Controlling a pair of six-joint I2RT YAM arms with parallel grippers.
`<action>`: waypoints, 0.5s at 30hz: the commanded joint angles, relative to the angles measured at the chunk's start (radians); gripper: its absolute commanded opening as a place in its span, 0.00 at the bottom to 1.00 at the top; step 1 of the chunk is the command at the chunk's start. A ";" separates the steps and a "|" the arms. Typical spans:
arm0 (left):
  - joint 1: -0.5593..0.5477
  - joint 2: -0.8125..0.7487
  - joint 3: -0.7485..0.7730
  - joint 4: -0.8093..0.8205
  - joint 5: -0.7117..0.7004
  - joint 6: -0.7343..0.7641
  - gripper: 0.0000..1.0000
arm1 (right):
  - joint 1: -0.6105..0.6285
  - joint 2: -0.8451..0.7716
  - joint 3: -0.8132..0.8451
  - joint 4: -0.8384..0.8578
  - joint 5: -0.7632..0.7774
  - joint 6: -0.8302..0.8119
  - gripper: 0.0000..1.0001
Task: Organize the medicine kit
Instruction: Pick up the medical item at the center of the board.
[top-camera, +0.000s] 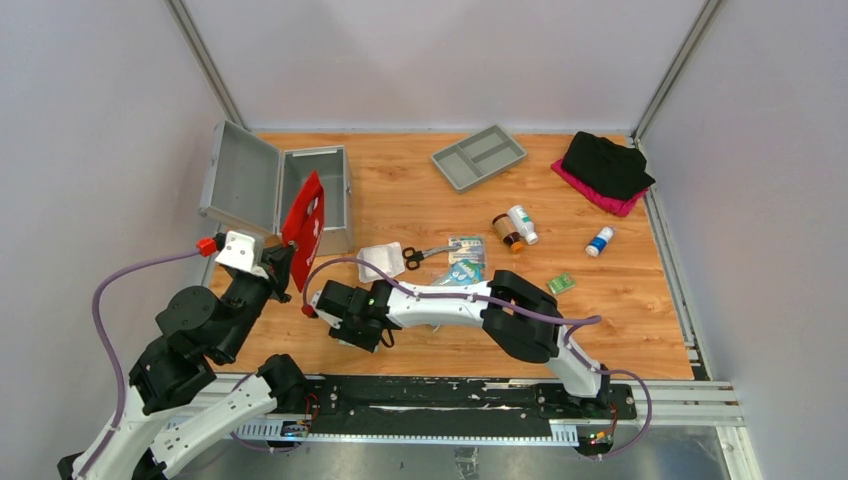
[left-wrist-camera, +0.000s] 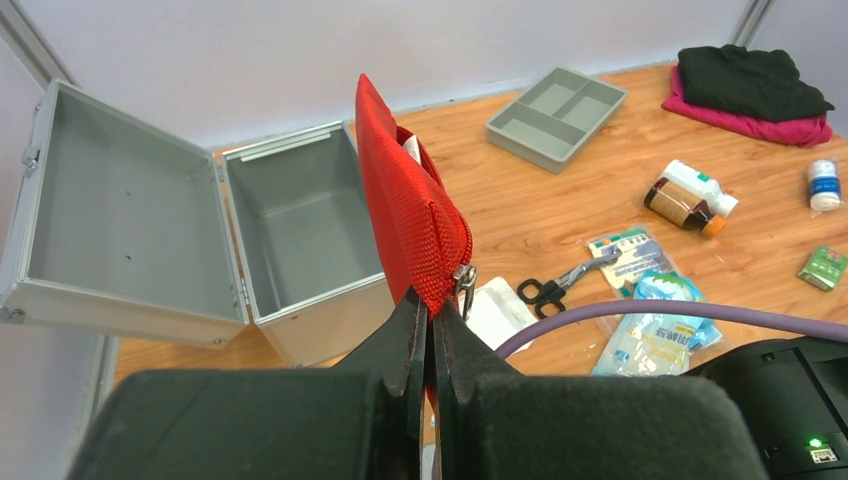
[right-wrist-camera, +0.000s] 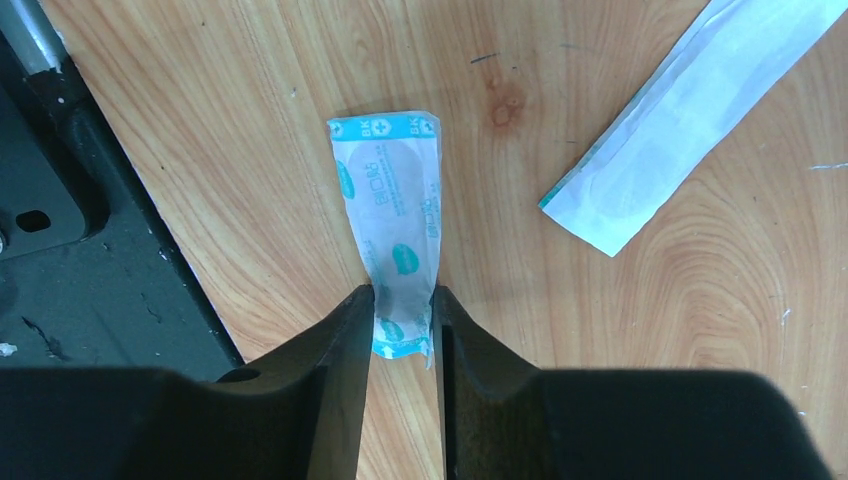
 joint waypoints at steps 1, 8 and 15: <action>0.004 -0.007 -0.013 0.018 0.006 -0.004 0.00 | 0.009 0.047 -0.001 -0.082 0.027 -0.006 0.29; 0.004 -0.007 -0.014 0.019 0.005 -0.004 0.00 | 0.009 0.015 -0.010 -0.062 0.022 0.007 0.13; 0.004 -0.006 -0.017 0.021 0.016 -0.010 0.00 | -0.018 -0.111 -0.121 0.027 0.043 0.034 0.00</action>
